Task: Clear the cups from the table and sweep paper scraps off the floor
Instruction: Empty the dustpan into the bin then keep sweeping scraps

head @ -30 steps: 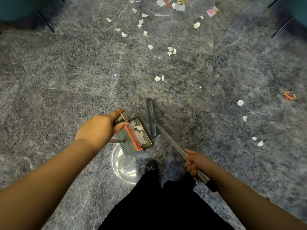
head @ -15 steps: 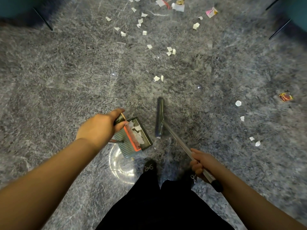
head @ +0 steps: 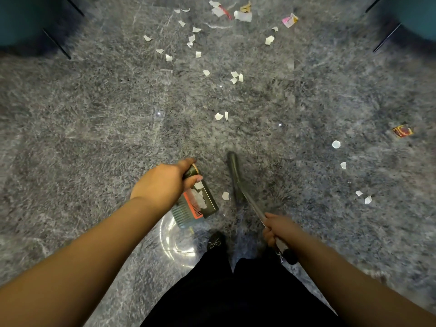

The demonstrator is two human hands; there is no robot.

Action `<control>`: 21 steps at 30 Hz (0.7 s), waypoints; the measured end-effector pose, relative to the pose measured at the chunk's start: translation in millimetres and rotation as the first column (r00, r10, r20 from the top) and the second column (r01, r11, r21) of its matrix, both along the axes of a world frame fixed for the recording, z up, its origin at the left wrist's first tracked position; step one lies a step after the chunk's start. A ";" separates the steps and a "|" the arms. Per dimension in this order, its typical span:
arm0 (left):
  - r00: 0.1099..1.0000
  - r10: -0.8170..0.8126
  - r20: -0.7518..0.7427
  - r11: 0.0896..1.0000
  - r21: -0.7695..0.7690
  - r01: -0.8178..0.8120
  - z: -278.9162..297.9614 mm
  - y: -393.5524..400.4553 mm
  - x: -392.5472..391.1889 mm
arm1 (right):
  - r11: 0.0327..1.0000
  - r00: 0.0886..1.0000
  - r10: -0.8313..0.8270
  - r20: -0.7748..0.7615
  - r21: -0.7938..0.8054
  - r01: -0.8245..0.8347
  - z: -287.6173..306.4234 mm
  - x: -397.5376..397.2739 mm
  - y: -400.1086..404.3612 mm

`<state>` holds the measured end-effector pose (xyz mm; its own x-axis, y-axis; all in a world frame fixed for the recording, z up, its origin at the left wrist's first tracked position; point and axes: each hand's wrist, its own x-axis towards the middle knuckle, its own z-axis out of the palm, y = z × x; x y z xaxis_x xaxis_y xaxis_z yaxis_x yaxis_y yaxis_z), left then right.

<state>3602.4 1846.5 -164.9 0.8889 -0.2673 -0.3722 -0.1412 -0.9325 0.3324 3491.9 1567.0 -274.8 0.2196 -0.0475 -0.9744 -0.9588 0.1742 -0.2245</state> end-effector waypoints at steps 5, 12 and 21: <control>0.999 -0.049 0.002 0.999 0.006 0.049 2.2 -25.1 20.8 | 0.999 1.000 0.028 0.009 0.045 -0.029 2.3 -12.3 -6.2; 0.999 -0.026 0.026 0.999 -0.034 0.027 -0.6 -68.2 35.8 | 0.994 0.999 0.022 0.034 0.110 -0.025 22.4 -14.5 -50.0; 0.995 -0.020 0.093 0.982 -0.183 0.037 -20.9 -173.7 29.8 | 0.995 0.994 -0.093 0.060 0.036 0.091 32.9 -22.9 -158.9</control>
